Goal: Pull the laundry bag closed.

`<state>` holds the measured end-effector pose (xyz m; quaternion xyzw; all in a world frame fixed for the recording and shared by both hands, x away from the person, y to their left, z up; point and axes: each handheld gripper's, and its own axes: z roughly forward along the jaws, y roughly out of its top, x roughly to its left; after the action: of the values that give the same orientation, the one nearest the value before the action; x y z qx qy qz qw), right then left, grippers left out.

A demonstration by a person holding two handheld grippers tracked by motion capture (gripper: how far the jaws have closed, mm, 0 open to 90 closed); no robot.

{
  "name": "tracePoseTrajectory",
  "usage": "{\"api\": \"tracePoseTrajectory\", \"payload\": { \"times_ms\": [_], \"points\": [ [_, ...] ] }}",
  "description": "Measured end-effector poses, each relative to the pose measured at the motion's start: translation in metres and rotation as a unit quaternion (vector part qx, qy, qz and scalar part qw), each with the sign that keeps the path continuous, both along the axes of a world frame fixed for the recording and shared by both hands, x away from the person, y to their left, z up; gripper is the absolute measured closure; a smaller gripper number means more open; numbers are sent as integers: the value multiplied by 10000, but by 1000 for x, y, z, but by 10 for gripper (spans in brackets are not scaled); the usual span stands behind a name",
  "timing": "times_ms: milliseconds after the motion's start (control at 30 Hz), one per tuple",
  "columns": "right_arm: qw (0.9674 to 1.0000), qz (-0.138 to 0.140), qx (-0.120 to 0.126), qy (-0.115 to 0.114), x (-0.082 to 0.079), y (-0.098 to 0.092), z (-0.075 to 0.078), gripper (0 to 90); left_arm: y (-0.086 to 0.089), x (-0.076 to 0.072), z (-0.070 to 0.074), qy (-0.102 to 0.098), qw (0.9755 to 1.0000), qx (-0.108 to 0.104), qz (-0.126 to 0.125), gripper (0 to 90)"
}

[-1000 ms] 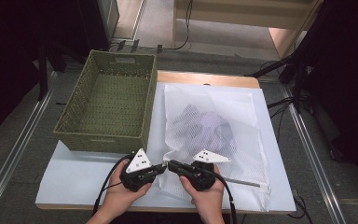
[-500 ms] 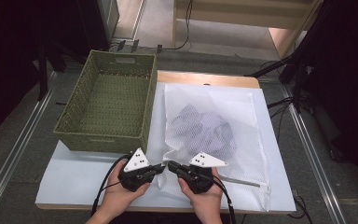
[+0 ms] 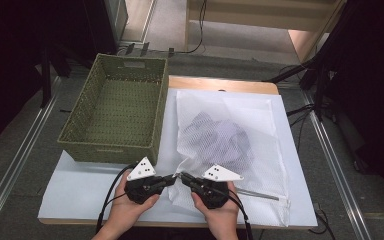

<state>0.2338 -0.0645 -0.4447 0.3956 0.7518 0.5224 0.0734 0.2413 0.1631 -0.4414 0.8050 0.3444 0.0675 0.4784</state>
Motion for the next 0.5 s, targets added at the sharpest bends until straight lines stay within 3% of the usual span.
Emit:
{"api": "tracePoseTrajectory", "payload": {
  "times_ms": [267,400,500],
  "points": [
    [10000,-28,-92,6,-1,2,-2,884,1,1,-3,114,9999,-57,-13,897],
    [10000,10,56,18,-1,1,-4,883,-2,-4,0,-181,9996,186,91,878],
    [9999,-38,94,56,-2,1,-6,883,-2,-4,2,-148,9998,150,63,823]
  ]
}}
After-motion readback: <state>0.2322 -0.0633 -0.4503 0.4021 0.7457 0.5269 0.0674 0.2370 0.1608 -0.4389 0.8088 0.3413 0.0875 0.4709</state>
